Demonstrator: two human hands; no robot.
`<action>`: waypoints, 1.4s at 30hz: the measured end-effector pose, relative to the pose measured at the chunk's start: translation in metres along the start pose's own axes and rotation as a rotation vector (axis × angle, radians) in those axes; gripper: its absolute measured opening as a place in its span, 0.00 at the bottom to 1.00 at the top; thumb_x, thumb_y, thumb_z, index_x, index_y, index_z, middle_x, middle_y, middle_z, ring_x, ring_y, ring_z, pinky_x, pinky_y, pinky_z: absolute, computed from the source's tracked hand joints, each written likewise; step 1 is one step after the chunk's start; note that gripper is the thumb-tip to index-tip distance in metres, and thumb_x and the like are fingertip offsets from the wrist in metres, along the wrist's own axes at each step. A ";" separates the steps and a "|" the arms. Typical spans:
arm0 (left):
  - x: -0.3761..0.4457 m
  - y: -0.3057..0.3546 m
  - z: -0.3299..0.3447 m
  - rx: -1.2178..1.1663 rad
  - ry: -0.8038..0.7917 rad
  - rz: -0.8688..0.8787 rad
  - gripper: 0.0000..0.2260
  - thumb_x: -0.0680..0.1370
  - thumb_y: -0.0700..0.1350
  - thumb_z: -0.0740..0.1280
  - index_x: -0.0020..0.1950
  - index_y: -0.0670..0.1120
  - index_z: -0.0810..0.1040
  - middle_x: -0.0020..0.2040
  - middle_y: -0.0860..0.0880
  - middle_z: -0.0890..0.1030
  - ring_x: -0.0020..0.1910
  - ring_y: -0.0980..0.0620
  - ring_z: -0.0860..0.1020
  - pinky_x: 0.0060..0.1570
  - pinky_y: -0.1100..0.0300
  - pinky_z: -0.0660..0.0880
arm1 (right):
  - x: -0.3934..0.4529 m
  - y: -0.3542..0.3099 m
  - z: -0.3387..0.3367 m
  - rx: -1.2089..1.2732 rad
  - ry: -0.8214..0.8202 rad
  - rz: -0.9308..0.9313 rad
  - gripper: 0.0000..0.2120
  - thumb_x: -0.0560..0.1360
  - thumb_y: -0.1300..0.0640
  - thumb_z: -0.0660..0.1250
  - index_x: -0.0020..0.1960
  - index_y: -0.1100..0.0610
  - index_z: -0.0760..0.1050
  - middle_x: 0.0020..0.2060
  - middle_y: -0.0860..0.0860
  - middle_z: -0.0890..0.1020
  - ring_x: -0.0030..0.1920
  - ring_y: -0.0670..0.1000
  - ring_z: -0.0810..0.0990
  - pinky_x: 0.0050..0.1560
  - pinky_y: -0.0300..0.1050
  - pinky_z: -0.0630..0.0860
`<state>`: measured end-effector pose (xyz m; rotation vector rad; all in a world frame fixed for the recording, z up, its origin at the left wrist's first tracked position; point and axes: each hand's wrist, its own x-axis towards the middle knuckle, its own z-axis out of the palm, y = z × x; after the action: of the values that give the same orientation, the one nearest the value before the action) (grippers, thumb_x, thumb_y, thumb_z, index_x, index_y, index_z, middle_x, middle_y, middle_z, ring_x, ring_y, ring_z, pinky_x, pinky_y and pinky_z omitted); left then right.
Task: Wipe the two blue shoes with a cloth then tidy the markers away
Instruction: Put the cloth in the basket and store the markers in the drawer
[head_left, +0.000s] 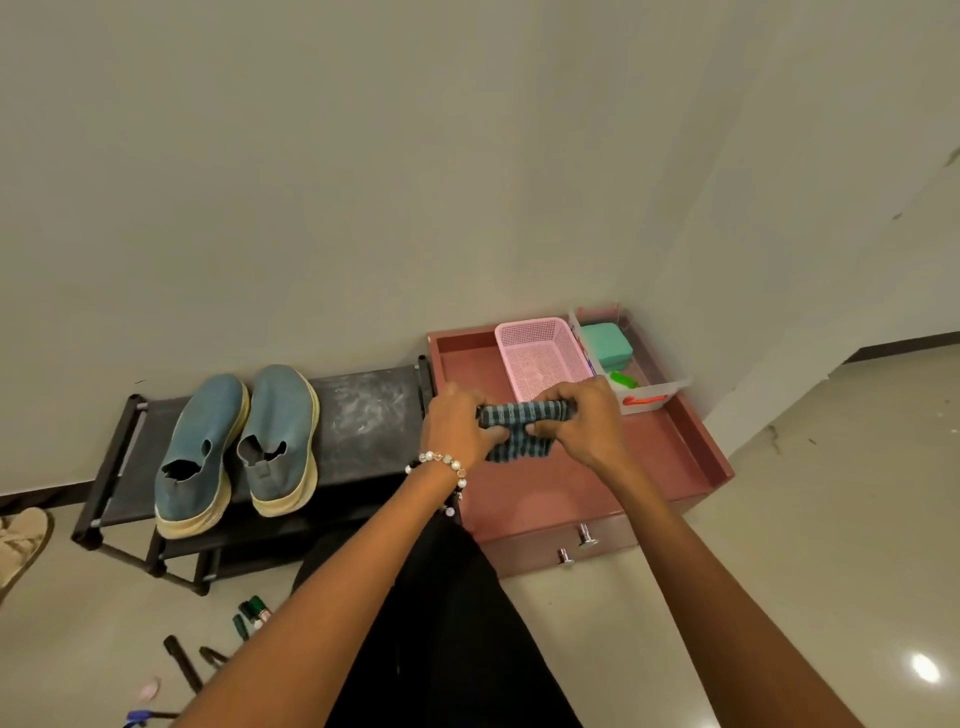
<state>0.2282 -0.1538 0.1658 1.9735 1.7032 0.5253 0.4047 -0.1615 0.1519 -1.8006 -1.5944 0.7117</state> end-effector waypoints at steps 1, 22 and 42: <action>0.011 -0.003 0.006 -0.019 0.015 -0.026 0.14 0.69 0.50 0.75 0.49 0.44 0.80 0.52 0.47 0.73 0.51 0.51 0.72 0.48 0.61 0.71 | 0.012 0.010 0.001 0.028 -0.001 0.027 0.16 0.56 0.52 0.81 0.39 0.42 0.78 0.50 0.53 0.76 0.54 0.52 0.73 0.56 0.50 0.74; 0.216 -0.054 0.112 -1.113 -0.245 -0.610 0.09 0.79 0.38 0.65 0.59 0.47 0.75 0.48 0.50 0.83 0.49 0.49 0.82 0.51 0.53 0.76 | 0.253 0.122 0.075 0.888 0.139 0.606 0.19 0.76 0.74 0.57 0.65 0.61 0.69 0.58 0.59 0.77 0.54 0.58 0.79 0.49 0.54 0.80; 0.086 -0.019 0.132 -0.828 -0.228 -0.529 0.07 0.80 0.35 0.61 0.53 0.42 0.78 0.39 0.49 0.82 0.31 0.56 0.77 0.26 0.72 0.70 | 0.029 0.137 0.043 0.353 0.195 0.452 0.07 0.75 0.68 0.65 0.46 0.61 0.81 0.38 0.56 0.83 0.37 0.53 0.82 0.44 0.53 0.80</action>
<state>0.3014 -0.0811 0.0454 0.9223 1.4420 0.6355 0.4666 -0.1386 0.0210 -1.9040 -0.8746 0.9207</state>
